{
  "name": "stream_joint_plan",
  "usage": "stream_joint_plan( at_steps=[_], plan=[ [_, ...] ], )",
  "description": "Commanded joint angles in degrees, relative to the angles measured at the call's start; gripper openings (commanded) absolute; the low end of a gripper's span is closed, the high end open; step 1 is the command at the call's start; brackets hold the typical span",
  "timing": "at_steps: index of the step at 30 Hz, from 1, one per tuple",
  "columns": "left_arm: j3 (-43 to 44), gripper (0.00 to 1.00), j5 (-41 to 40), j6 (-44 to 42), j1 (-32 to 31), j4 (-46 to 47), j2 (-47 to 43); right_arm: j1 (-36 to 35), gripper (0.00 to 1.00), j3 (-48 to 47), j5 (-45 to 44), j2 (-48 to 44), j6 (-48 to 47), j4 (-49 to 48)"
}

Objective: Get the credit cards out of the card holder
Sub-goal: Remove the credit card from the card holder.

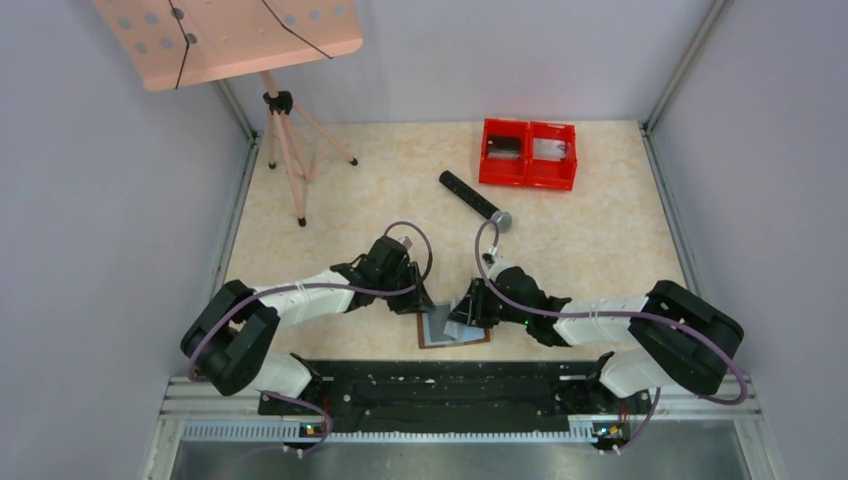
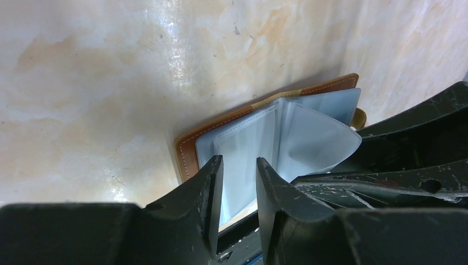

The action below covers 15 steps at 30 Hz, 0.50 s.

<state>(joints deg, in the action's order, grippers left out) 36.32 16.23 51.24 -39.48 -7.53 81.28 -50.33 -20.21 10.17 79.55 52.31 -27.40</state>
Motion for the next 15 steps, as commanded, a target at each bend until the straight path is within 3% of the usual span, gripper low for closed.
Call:
stream_joint_plan(
  at_steps=[1, 15],
  plan=[
    [2.1, 0.34, -2.2, -1.2, -0.5, -0.5, -0.3, 0.5, 0.31, 0.3, -0.5, -1.7, 0.0, -1.7],
    [2.3, 0.34, -3.1, -1.6, -1.1, -0.6, 1.0, 0.5, 0.31, 0.1, -0.8, -1.8, 0.0, -1.1]
  ],
)
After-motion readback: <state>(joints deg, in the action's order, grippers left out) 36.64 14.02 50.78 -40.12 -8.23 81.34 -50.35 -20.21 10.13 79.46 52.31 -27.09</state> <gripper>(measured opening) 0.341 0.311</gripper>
